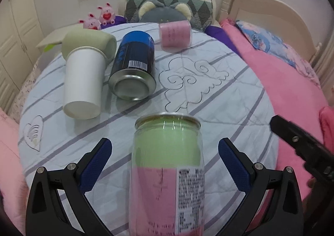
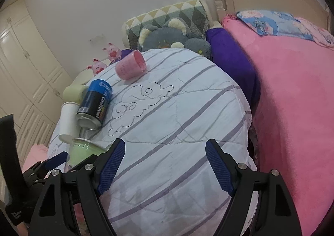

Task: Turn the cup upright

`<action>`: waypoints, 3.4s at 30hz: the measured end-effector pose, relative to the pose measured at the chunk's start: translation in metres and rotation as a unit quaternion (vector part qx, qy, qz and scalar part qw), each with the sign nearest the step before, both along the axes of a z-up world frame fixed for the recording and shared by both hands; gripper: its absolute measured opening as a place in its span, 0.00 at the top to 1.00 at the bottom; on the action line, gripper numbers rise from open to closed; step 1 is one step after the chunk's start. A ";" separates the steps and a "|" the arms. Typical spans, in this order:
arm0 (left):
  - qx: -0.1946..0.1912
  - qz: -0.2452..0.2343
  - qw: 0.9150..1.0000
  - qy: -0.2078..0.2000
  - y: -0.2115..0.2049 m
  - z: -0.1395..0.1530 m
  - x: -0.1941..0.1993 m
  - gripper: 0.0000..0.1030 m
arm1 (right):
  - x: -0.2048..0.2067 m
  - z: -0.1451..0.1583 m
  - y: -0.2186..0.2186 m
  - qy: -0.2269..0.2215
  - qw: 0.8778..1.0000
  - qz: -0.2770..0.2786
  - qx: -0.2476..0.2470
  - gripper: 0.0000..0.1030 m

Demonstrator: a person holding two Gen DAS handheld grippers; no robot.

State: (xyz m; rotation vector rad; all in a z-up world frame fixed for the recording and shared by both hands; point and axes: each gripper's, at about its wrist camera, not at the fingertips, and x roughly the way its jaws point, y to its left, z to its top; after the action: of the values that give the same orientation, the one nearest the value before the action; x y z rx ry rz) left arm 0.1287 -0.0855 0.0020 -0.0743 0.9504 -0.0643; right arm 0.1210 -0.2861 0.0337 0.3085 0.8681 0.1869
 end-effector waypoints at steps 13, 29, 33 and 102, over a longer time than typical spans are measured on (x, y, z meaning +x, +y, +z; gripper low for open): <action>-0.029 0.004 0.999 0.031 0.010 0.001 0.010 0.31 | 0.012 -0.008 -0.009 0.011 0.999 0.006 0.029 0.22; -0.029 -0.007 0.994 -0.103 0.011 0.058 -0.016 0.31 | -0.001 0.008 -0.005 -0.014 1.000 0.002 0.027 0.22; -0.029 -0.012 0.993 -0.113 0.010 0.061 -0.029 0.31 | -0.004 0.010 -0.003 -0.018 1.000 0.003 0.025 0.22; -0.005 -0.032 0.961 -0.276 0.076 0.046 -0.187 0.00 | -0.189 0.020 0.062 -0.213 0.977 -0.001 0.004 0.00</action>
State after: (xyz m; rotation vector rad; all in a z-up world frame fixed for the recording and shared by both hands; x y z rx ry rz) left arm -0.0582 -0.0098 0.0483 -0.0322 0.3938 -0.1425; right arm -0.0676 -0.2238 0.0541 0.2637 0.4426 0.2433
